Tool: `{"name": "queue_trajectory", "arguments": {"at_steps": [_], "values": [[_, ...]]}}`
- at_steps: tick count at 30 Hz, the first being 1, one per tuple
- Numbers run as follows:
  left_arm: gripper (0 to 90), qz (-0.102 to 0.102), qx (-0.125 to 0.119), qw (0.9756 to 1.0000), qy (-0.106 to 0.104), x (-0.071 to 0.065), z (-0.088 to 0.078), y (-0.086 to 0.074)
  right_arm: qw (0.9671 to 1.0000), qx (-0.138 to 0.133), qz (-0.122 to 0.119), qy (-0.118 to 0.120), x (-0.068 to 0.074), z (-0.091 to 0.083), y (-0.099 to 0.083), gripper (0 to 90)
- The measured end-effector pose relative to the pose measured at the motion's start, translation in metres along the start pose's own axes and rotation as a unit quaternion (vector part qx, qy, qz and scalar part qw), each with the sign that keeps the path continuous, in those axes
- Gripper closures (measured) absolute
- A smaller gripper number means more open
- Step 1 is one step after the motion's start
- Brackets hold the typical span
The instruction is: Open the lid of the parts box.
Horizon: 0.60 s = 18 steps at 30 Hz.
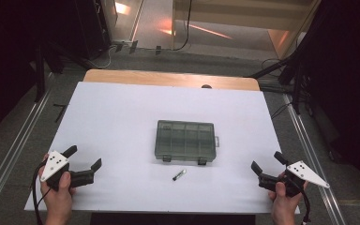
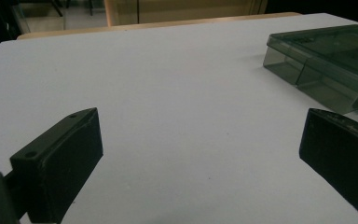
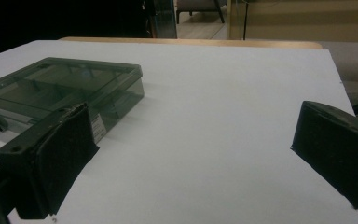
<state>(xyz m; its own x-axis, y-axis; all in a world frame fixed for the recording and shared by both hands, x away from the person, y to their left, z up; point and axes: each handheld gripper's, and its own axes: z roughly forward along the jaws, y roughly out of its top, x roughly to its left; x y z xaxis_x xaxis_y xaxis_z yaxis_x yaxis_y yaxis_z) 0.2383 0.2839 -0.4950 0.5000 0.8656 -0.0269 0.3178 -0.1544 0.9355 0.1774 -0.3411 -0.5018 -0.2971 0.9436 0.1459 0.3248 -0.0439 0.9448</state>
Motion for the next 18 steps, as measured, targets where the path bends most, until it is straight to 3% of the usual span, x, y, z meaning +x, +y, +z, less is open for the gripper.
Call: {"name": "queue_trajectory", "arguments": {"at_steps": [4, 7, 11, 14, 18], "values": [[0.0, -0.022, -0.001, 0.9995, -0.023, -0.005, 0.001, 0.004, 1.0000, 0.004, -0.003, 0.002, 0.000, 0.002, 0.004, 0.0], [0.0, -0.008, 0.005, 0.9995, -0.030, -0.013, 0.005, 0.008, 1.0000, 0.004, -0.003, 0.007, 0.003, 0.002, 0.007, 0.0], [0.0, -0.017, 0.001, 0.9988, -0.046, -0.019, 0.009, 0.013, 0.9999, 0.003, -0.006, 0.010, 0.007, 0.003, 0.011, 0.0], [0.0, -0.012, 0.003, 0.9987, -0.050, -0.022, 0.011, 0.015, 0.9998, 0.003, 0.000, 0.018, 0.010, 0.006, 0.015, 0.0], [0.0, -0.011, 0.011, 0.9982, -0.057, -0.026, 0.015, 0.019, 0.9996, 0.011, -0.011, 0.023, 0.016, 0.014, 0.019, 0.0]]}}
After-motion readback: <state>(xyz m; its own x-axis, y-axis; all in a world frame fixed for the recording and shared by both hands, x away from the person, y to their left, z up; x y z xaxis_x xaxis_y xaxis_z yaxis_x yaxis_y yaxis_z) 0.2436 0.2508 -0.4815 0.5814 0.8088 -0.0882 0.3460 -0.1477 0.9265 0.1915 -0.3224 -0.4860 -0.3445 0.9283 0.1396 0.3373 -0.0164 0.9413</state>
